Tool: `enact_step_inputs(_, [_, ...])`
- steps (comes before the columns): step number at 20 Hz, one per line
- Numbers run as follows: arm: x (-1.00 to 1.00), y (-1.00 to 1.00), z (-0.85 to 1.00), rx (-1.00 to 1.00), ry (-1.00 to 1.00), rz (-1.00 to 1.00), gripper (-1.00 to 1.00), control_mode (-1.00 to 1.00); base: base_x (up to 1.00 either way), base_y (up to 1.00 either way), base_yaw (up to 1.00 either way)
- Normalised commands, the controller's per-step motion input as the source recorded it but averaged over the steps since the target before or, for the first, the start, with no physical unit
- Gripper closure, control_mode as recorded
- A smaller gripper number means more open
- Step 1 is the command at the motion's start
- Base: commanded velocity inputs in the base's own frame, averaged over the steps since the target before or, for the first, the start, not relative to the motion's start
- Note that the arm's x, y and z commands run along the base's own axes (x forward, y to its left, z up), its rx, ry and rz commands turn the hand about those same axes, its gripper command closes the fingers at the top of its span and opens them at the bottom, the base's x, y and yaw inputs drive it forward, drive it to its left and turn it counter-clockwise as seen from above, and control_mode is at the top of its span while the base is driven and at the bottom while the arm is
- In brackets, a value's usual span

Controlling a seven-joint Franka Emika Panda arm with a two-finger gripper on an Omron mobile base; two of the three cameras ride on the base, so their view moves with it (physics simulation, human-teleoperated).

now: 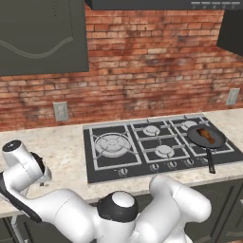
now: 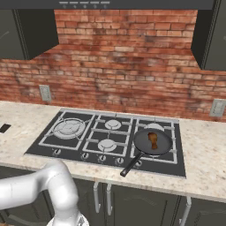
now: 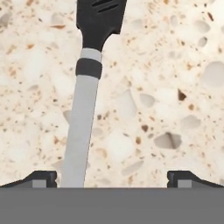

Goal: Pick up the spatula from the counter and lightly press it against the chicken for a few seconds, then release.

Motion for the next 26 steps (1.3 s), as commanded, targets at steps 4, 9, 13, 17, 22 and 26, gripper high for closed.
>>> enact_step_inputs(4, [0.17, 0.14, -0.14, -0.02, 0.03, 0.0, -1.0, -1.0, 0.0, 0.0, 0.0])
enact_step_inputs(9, [0.18, 0.17, -0.14, -0.03, 0.03, 0.0, -1.0, -1.0, 0.0, 0.0, 0.0])
enact_step_inputs(13, [0.18, 0.2, -0.15, -0.03, 0.03, 0.0, -1.0, -1.0, 0.0, 0.0, 0.0])
enact_step_inputs(17, [0.17, 0.22, -0.16, -0.03, 0.03, 0.0, -1.0, -1.0, 0.0, 0.0, 0.0])
enact_step_inputs(22, [0.14, 0.2, -0.17, -0.03, 0.03, 0.0, 1.0, -1.0, 0.0, 0.0, 0.0])
enact_step_inputs(26, [-0.04, 0.0, -0.04, -0.05, 0.0, 0.0, 1.0, -1.0, 0.0, 0.0, 0.0])
